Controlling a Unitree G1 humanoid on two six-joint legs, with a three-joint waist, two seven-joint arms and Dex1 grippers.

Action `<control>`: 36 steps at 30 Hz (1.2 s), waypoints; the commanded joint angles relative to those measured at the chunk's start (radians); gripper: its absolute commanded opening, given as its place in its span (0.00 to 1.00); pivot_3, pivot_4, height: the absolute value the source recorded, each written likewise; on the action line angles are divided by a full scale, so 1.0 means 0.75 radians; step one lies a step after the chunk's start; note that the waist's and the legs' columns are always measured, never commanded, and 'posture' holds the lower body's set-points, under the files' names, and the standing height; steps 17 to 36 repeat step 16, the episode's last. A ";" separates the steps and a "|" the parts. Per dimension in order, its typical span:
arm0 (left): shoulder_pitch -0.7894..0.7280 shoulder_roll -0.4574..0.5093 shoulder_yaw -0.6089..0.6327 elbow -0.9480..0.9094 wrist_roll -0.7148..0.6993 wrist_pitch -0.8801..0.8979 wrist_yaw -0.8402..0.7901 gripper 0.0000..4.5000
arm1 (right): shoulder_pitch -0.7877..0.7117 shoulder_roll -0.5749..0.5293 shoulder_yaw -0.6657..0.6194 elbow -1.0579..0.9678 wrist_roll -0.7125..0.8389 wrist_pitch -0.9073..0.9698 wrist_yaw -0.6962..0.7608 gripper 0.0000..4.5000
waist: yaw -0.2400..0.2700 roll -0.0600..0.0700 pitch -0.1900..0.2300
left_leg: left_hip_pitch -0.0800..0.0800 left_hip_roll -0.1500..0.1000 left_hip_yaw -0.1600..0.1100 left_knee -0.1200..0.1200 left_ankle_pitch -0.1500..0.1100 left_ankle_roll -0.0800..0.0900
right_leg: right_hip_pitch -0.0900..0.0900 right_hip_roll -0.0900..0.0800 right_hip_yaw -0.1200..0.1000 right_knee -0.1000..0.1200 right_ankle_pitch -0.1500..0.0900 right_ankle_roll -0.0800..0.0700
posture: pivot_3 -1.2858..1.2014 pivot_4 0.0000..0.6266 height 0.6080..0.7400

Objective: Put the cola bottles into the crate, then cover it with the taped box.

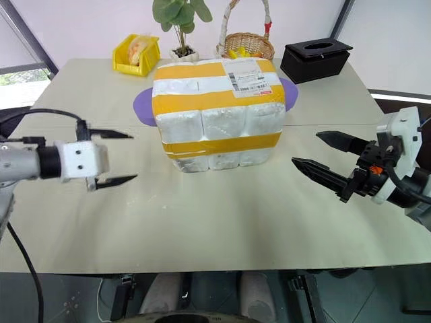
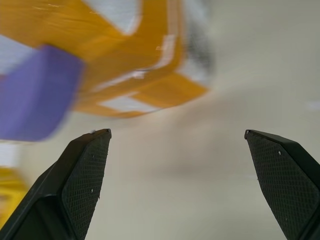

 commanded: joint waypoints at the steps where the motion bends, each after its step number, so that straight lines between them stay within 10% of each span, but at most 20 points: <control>1: -0.101 0.008 0.114 0.065 -0.275 0.279 -0.002 1.00 | 0.005 -0.028 -0.073 -0.008 -0.013 -0.007 0.014 1.00 | 0.009 0.000 0.000 | 0.000 0.000 0.000 0.000 0.000 0.000 | 0.000 0.000 0.000 0.000 -0.001 0.002 | 0.52 0.24 1.00; 13: -0.639 -0.022 -0.024 0.621 -0.640 0.765 -0.194 1.00 | 0.143 -0.073 -0.263 0.035 -0.065 0.031 0.179 1.00 | -0.020 -0.001 0.000 | 0.000 -0.001 -0.001 -0.003 0.000 0.000 | 0.002 0.003 0.002 -0.001 -0.001 0.001 | 0.52 0.24 1.00; 36: -0.656 -0.003 -0.077 0.637 -0.622 0.737 -0.273 1.00 | 0.147 -0.065 -0.265 0.031 -0.070 0.031 0.178 1.00 | -0.026 0.000 0.000 | 0.001 -0.001 -0.002 -0.003 0.000 0.000 | 0.002 0.004 0.003 -0.002 -0.001 0.001 | 0.52 0.24 1.00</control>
